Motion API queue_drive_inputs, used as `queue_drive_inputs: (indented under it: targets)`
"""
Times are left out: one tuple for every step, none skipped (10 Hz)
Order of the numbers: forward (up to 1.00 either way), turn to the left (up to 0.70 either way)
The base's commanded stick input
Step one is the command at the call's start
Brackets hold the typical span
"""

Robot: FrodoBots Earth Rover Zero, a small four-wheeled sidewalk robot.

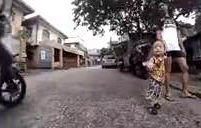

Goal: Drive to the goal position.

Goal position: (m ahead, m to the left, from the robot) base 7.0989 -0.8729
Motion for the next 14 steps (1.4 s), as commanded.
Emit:
queue_drive_inputs:
  targets:
    - [1.00, 0.27]
    - [1.00, 0.24]
    - [1.00, 0.03]
    - [1.00, 0.00]
    - [1.00, 0.00]
    - [1.00, 0.00]
    - [1.00, 0.00]
    - [1.00, 0.00]
    - [1.00, 0.00]
    - [1.00, 0.00]
    - [1.00, 0.00]
    - [1.00, 0.00]
    - [1.00, 0.00]
    - [1.00, 0.00]
